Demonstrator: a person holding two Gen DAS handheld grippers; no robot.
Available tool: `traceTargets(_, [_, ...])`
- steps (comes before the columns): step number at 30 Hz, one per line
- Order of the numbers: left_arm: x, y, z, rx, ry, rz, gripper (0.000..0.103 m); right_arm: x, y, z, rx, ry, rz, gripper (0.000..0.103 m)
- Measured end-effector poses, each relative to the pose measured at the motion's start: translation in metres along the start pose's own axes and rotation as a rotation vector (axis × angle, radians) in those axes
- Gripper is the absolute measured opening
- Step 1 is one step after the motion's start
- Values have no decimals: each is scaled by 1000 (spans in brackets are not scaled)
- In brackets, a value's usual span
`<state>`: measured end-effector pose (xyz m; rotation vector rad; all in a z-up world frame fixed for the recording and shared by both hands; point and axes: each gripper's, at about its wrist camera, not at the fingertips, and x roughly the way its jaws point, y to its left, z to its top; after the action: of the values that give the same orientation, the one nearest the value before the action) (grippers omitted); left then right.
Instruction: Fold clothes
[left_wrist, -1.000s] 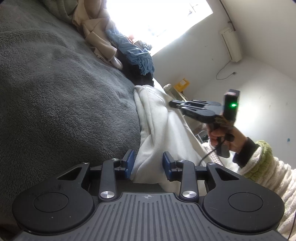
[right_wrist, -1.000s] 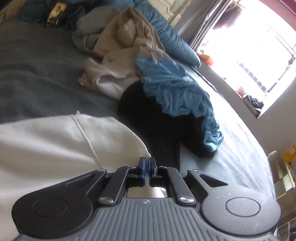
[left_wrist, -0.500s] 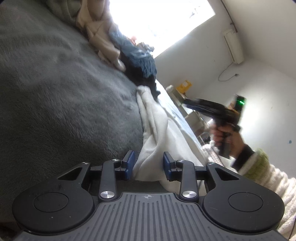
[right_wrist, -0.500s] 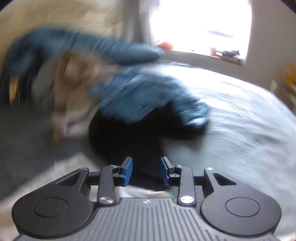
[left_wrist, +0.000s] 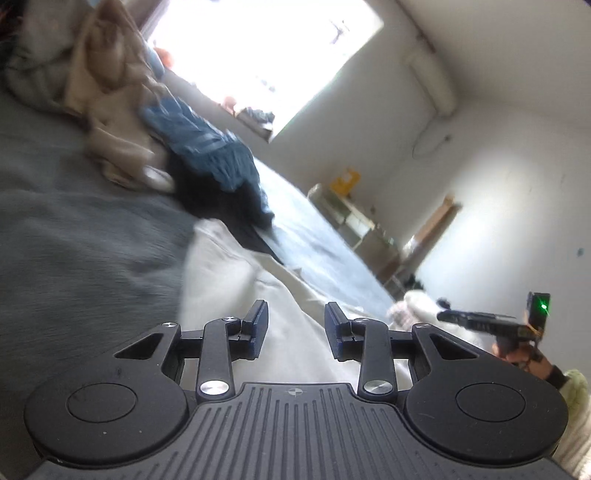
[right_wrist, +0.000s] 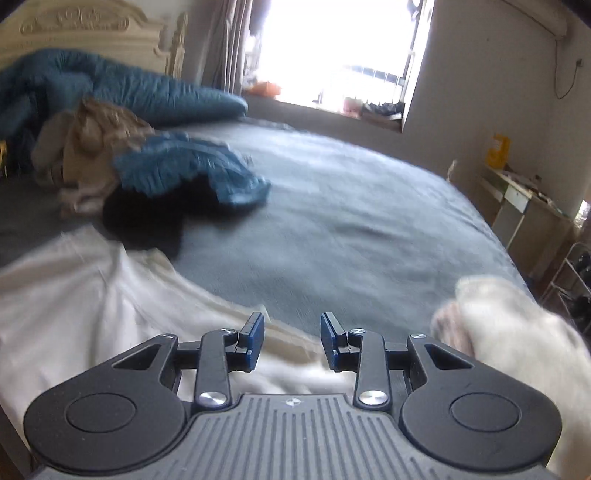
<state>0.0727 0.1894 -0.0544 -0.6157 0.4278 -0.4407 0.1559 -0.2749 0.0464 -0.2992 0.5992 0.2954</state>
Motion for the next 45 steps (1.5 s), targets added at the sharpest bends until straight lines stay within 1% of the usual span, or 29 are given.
traceTargets(2, [21, -8, -3, 14, 36, 25, 33, 9, -3, -13, -15, 29, -1, 36])
traceTargets(5, [39, -13, -10, 46, 85, 89, 33, 26, -7, -28, -44, 66, 11, 36])
traceTargets(7, [44, -13, -15, 65, 110, 133, 33, 42, -14, -32, -35, 89, -6, 36])
traceTargets(10, [49, -12, -19, 74, 128, 166, 33, 60, -27, -33, -26, 97, -24, 36])
traceTargets(11, [51, -12, -19, 75, 129, 170, 33, 67, -31, -34, -27, 99, -29, 39])
traceTargets(13, [52, -12, -20, 77, 129, 178, 33, 80, -38, -34, 8, 115, -7, 41])
traceTargets(15, [52, -12, -20, 78, 131, 185, 33, 91, -44, -38, 49, 140, 40, 38])
traceTargets(16, [52, -13, -21, 82, 133, 189, 33, 95, -45, -40, 63, 144, 58, 18])
traceTargets(17, [53, -14, -22, 87, 134, 193, 33, 92, -46, -42, 76, 116, 45, 4])
traceTargets(20, [54, -15, -21, 105, 136, 199, 33, 71, -50, -43, 115, 5, -3, 4])
traceTargets(23, [56, -15, -21, 118, 145, 199, 33, 56, -55, -44, 129, -65, -86, 4])
traceTargets(26, [58, -14, -21, 127, 152, 202, 33, 65, -62, -48, 124, -57, -132, 4])
traceTargets(31, [59, -13, -21, 131, 154, 207, 33, 99, -69, -54, 175, -37, -127, 4])
traceTargets(32, [60, -13, -21, 132, 154, 209, 33, 107, -71, -56, 188, -25, -129, 4])
traceTargets(35, [60, -12, -21, 131, 157, 208, 32, 129, -80, -67, 248, 49, -155, 4])
traceTargets(36, [60, -12, -20, 130, 158, 209, 32, 131, -84, -69, 268, 63, -174, 4])
traceTargets(37, [60, -12, -20, 129, 160, 208, 32, 125, -87, -68, 289, 66, -181, 6])
traceTargets(39, [60, -12, -19, 126, 162, 207, 32, 110, -93, -66, 326, 69, -194, 13])
traceTargets(40, [60, -12, -19, 124, 162, 207, 33, 90, -89, -65, 308, 41, -186, 16])
traceTargets(43, [57, -15, -18, 124, 154, 210, 33, 27, -78, -61, 254, -43, -165, 20])
traceTargets(45, [54, -18, -18, 126, 145, 214, 33, -26, -71, -63, 226, -111, -156, 23])
